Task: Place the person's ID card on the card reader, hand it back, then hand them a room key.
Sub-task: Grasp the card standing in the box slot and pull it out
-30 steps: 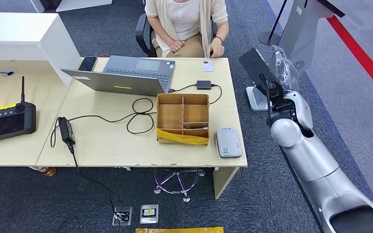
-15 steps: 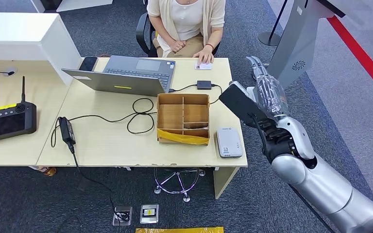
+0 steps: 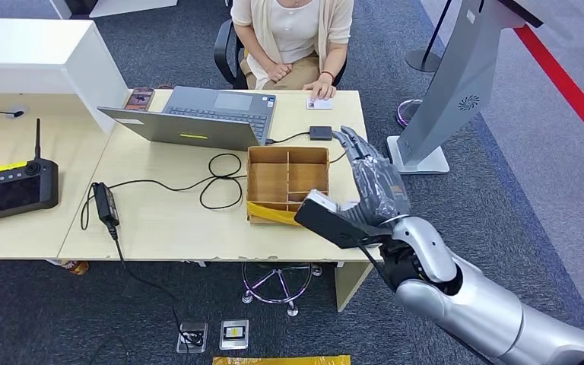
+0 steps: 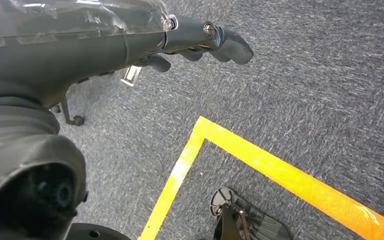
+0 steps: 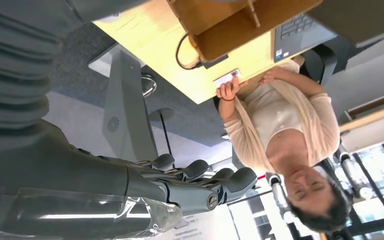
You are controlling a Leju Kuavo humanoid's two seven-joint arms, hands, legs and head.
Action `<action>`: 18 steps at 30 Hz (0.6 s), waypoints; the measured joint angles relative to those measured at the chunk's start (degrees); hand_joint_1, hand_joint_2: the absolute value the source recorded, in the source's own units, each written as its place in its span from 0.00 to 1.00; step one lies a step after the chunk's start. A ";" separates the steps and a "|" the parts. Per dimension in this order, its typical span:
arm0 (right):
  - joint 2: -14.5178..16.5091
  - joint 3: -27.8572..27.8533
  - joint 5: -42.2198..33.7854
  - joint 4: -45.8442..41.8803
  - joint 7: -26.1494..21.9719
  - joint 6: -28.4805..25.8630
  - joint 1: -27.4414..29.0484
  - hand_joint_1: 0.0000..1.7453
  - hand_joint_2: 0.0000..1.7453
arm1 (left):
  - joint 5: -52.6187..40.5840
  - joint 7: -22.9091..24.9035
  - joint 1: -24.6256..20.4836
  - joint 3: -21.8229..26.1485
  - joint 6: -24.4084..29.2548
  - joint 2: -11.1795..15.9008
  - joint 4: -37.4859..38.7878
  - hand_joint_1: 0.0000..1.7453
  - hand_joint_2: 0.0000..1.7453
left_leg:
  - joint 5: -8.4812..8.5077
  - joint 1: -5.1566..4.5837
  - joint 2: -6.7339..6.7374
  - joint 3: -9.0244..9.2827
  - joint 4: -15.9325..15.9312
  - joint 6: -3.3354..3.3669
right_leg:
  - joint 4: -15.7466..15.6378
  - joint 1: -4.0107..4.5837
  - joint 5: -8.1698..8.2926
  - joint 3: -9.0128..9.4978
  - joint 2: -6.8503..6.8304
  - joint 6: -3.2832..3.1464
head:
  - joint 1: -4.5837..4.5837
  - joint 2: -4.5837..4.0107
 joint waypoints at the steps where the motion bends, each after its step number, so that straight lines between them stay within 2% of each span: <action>1: 0.21 0.72 0.57 0.26 -0.01 0.01 -0.08 0.00 1.00 | 0.03 0.04 0.00 0.00 0.03 0.00 0.00 0.00 0.00 | 0.00 0.00 -0.02 0.00 0.00 0.00 | 0.00 0.00 -0.01 0.00 -0.02 -0.01 | 0.00 0.00; 5: 1.38 3.12 3.97 1.73 -0.25 0.04 -0.49 0.00 1.00 | 0.13 0.42 -0.01 0.00 0.46 -0.01 0.00 0.00 0.00 | 0.01 0.01 -0.11 -0.03 0.00 -0.02 | 0.00 0.01 -0.03 0.00 -0.05 -0.02 | 0.01 0.00; 10: 4.42 5.69 9.40 6.05 -1.08 -0.36 -0.79 0.00 1.00 | 0.05 0.91 -0.20 -0.21 0.64 -0.12 -0.07 0.00 0.00 | 0.02 0.02 -0.13 -0.02 -0.01 -0.03 | 0.01 0.02 -0.03 0.00 -0.06 -0.03 | 0.01 0.00; 18: 9.09 7.26 9.95 14.48 -2.10 -0.61 -0.78 0.00 1.00 | -0.37 2.32 -0.94 -1.14 0.44 -0.18 -0.09 0.00 0.00 | 0.05 0.03 -0.13 -0.02 0.00 -0.04 | 0.01 0.03 -0.03 0.00 -0.07 -0.03 | 0.01 0.00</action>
